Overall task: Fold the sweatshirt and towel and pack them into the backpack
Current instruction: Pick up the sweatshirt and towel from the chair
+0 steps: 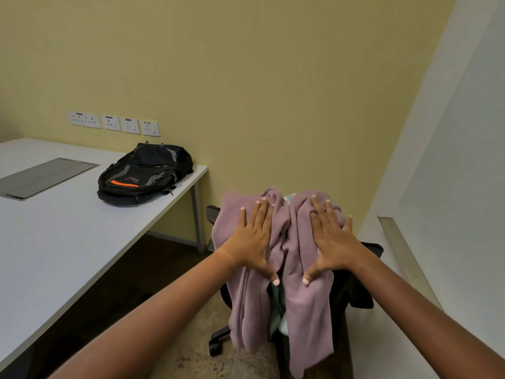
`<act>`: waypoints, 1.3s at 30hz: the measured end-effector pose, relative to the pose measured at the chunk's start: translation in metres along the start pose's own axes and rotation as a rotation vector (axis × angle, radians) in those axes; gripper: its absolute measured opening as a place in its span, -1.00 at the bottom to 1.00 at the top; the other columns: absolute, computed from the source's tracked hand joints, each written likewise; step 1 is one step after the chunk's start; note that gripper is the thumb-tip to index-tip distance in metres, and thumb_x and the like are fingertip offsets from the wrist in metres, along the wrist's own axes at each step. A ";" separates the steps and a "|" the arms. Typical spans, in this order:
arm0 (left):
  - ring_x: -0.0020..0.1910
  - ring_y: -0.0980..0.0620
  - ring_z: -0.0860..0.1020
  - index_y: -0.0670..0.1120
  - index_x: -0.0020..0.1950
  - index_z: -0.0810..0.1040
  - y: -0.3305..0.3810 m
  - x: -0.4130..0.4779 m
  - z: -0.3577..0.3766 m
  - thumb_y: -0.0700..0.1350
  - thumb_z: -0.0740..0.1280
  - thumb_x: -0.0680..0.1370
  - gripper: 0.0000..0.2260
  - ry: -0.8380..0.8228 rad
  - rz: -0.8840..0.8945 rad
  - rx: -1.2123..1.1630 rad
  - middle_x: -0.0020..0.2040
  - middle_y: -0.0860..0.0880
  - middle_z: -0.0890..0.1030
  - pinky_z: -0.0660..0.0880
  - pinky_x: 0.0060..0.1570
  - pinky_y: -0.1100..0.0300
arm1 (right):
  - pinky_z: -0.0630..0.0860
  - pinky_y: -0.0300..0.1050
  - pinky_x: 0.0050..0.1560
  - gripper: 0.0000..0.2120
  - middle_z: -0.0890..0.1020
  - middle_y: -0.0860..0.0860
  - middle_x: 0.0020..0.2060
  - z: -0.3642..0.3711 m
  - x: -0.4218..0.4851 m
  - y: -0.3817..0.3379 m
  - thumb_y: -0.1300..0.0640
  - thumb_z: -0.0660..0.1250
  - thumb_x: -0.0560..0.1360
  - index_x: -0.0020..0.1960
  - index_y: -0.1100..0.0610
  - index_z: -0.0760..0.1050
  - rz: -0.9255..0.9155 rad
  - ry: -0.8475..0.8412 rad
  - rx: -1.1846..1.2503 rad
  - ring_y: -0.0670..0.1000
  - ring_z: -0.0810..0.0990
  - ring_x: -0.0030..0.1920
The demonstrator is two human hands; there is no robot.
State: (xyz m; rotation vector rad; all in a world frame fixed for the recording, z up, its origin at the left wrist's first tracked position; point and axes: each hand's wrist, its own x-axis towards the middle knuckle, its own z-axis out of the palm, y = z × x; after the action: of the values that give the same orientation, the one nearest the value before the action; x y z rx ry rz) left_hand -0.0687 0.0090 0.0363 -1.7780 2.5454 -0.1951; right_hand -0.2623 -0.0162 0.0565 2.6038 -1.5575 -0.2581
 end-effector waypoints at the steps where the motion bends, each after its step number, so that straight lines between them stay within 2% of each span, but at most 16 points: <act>1: 0.34 -0.18 -0.48 -0.28 0.45 -0.36 0.002 0.002 0.001 0.40 0.34 0.29 0.21 0.006 -0.006 0.011 0.30 -0.20 -0.50 -0.32 0.38 -0.26 | -0.10 0.44 0.34 0.40 -0.62 0.08 0.22 0.002 0.001 0.002 -0.51 0.30 0.09 0.37 0.31 -0.49 -0.008 -0.007 -0.015 0.24 -0.47 0.41; 2: 0.36 -0.19 -0.46 -0.28 0.45 -0.36 0.004 0.002 0.002 0.38 0.33 0.31 0.18 0.020 -0.013 0.021 0.33 -0.19 -0.49 -0.30 0.38 -0.27 | -0.09 0.41 0.36 0.36 -0.61 0.10 0.22 0.003 0.000 0.004 -0.47 0.33 0.15 0.32 0.33 -0.51 -0.010 -0.004 -0.028 0.25 -0.47 0.41; 4: 0.47 -0.21 -0.31 -0.27 0.48 -0.30 0.006 0.004 0.008 0.28 0.30 0.40 0.05 0.049 -0.033 0.002 0.47 -0.23 -0.34 -0.18 0.43 -0.30 | 0.01 0.33 0.39 0.34 -0.56 0.16 0.29 0.009 0.001 0.006 -0.42 0.35 0.19 0.38 0.35 -0.45 -0.020 0.040 -0.043 0.29 -0.38 0.44; 5: 0.51 -0.25 -0.14 -0.27 0.50 -0.22 0.006 0.004 0.011 0.22 0.28 0.42 -0.03 0.086 -0.039 -0.044 0.52 -0.27 -0.16 -0.04 0.42 -0.30 | 0.13 0.31 0.36 0.32 -0.44 0.22 0.38 0.013 0.002 0.006 -0.40 0.38 0.17 0.44 0.35 -0.33 -0.037 0.102 -0.040 0.34 -0.23 0.46; 6: 0.48 -0.29 0.10 -0.27 0.51 -0.08 0.005 0.004 0.014 0.17 0.27 0.41 -0.11 0.141 -0.040 -0.091 0.50 -0.30 0.08 0.15 0.37 -0.29 | 0.32 0.31 0.25 0.29 -0.18 0.32 0.46 0.018 0.004 0.006 -0.37 0.42 0.11 0.46 0.35 -0.16 -0.056 0.161 -0.065 0.40 0.02 0.44; 8: 0.17 -0.25 0.49 -0.24 0.44 0.18 0.001 0.007 0.025 0.16 0.23 0.31 -0.20 0.255 -0.044 -0.171 0.24 -0.25 0.48 0.48 0.10 -0.15 | 0.58 0.22 -0.12 0.17 0.36 0.39 0.30 0.032 0.011 0.010 -0.26 0.50 -0.06 0.33 0.32 0.15 -0.057 0.211 0.020 0.41 0.48 0.18; 10: -0.02 -0.17 0.59 -0.18 0.32 0.27 -0.003 0.007 0.031 0.18 0.21 0.29 -0.30 0.394 -0.024 -0.234 0.07 -0.16 0.58 0.55 -0.04 -0.02 | 0.60 0.15 -0.21 0.01 0.51 0.35 0.15 0.043 0.015 0.013 -0.17 0.50 -0.01 0.27 0.27 0.21 -0.092 0.261 0.165 0.35 0.57 0.04; 14: -0.12 -0.07 0.63 -0.10 0.24 0.34 -0.012 0.007 0.033 0.20 0.19 0.35 -0.43 0.531 0.031 -0.207 -0.02 -0.07 0.64 0.58 -0.15 0.08 | 0.53 -0.09 -0.21 -0.34 0.58 0.16 -0.02 0.050 0.010 0.012 -0.13 0.30 0.20 0.19 0.15 0.24 -0.180 0.460 0.390 0.20 0.60 -0.09; 18: -0.17 -0.09 0.63 -0.06 0.17 0.34 -0.012 0.008 0.030 0.01 0.20 0.36 -0.60 0.578 0.009 -0.265 -0.08 -0.06 0.65 0.54 -0.20 0.09 | 0.34 -0.50 -0.26 -0.32 0.61 0.13 -0.05 0.049 0.001 0.011 0.04 0.49 0.18 0.14 0.00 0.16 -0.125 0.556 0.628 0.13 0.63 -0.16; 21: -0.16 -0.11 0.63 -0.08 0.20 0.39 -0.011 0.008 0.024 -0.03 0.16 0.34 -0.56 0.624 -0.017 -0.335 -0.07 -0.07 0.65 0.42 -0.15 0.14 | 0.39 -0.40 -0.29 -0.23 0.58 0.05 -0.01 0.041 -0.003 0.011 0.21 0.55 0.18 0.10 -0.11 0.08 -0.061 0.608 0.769 0.06 0.63 -0.11; 22: -0.13 -0.13 0.62 -0.11 0.23 0.42 -0.010 0.007 0.018 -0.01 0.15 0.34 -0.53 0.641 -0.025 -0.389 -0.05 -0.09 0.65 0.45 -0.12 0.10 | 0.40 -0.44 -0.31 -0.20 0.58 0.01 -0.03 0.037 -0.004 0.012 0.24 0.54 0.18 0.14 -0.14 0.06 -0.054 0.612 0.805 0.03 0.62 -0.14; 25: -0.10 -0.17 0.60 -0.15 0.31 0.39 -0.010 0.006 -0.006 0.09 0.18 0.36 -0.43 0.725 -0.062 -0.578 -0.03 -0.12 0.65 0.48 -0.12 0.00 | 0.40 -0.49 -0.37 -0.14 0.56 -0.05 -0.13 0.017 -0.005 0.011 0.15 0.50 0.15 0.29 -0.16 0.11 -0.039 0.631 0.832 0.03 0.57 -0.26; 28: -0.10 -0.20 0.62 -0.05 0.41 0.27 -0.018 0.003 -0.034 0.12 0.22 0.32 -0.33 0.831 -0.087 -0.675 0.02 -0.12 0.66 0.53 -0.15 0.02 | 0.42 -0.49 -0.24 -0.21 0.58 -0.06 -0.04 -0.006 0.002 0.006 -0.03 0.37 0.11 0.34 0.03 0.34 -0.060 0.749 0.846 0.02 0.59 -0.12; 32: 0.07 -0.12 0.60 -0.07 0.37 0.35 -0.045 -0.003 -0.065 0.03 0.29 0.38 -0.43 0.983 -0.015 -0.651 0.21 -0.12 0.59 0.55 -0.03 -0.03 | 0.37 -0.52 -0.03 -0.33 0.54 -0.11 0.03 -0.039 0.022 -0.010 0.11 0.39 0.16 0.29 0.01 0.43 -0.099 0.907 0.908 0.02 0.55 0.06; 35: -0.01 -0.18 0.60 0.03 0.28 0.33 -0.075 -0.014 -0.079 0.00 0.30 0.37 -0.52 1.043 -0.042 -0.572 0.07 -0.19 0.62 0.53 -0.10 -0.08 | 0.40 -0.40 0.00 -0.36 0.54 -0.09 0.04 -0.063 0.039 -0.033 0.01 0.37 0.18 0.27 0.00 0.43 -0.183 0.991 0.897 0.00 0.53 0.05; 39: -0.14 -0.18 0.57 -0.14 0.24 0.49 -0.120 -0.036 -0.083 -0.02 0.29 0.36 -0.53 1.076 -0.128 -0.440 -0.09 -0.20 0.61 0.50 -0.21 -0.04 | 0.46 -0.18 0.04 -0.37 0.58 0.01 0.09 -0.081 0.067 -0.076 -0.03 0.35 0.19 0.25 0.06 0.44 -0.262 1.034 0.890 0.06 0.54 0.06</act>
State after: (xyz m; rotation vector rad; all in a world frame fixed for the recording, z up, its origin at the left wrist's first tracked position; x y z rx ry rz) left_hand 0.0476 0.0095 0.1314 -2.4811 3.3361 -0.8662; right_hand -0.1495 -0.0398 0.1162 2.5766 -0.9980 1.8067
